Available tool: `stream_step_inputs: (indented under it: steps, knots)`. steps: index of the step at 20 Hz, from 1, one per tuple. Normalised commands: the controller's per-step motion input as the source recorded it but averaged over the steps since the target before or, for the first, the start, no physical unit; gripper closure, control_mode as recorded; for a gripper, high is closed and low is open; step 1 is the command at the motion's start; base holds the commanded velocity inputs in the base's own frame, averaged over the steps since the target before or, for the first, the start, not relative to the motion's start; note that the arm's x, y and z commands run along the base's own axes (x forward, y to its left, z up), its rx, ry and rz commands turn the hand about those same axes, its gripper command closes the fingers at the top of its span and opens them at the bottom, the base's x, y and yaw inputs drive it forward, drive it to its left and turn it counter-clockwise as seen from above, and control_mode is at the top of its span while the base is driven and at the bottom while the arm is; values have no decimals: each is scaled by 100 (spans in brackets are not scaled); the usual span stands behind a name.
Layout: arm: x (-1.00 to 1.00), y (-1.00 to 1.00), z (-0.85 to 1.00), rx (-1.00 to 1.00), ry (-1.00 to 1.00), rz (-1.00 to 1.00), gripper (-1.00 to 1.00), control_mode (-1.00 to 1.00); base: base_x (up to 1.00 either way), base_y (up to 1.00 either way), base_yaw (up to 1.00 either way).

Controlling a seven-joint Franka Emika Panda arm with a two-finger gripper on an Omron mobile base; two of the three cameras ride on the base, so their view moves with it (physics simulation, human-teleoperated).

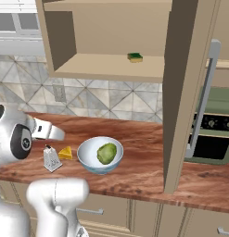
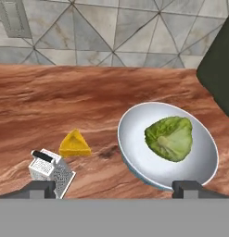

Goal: Pick the cheese from the fridge and the cheese grater from the cabinet and place them next to the salad bowl.

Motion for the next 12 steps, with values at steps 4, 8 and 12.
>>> stream_step_inputs:
  steps: [4, 8, 12]
  knots:
    - [-25, -41, 29, 1, 5, 13, -100, -100, 0, 0, 0]
    - [-32, -57, 22, 2, 0, 15, -100, -100, 0, 0, 0]
    - [-39, -57, 14, 3, 0, 13, -100, -100, 0, 0, 0]
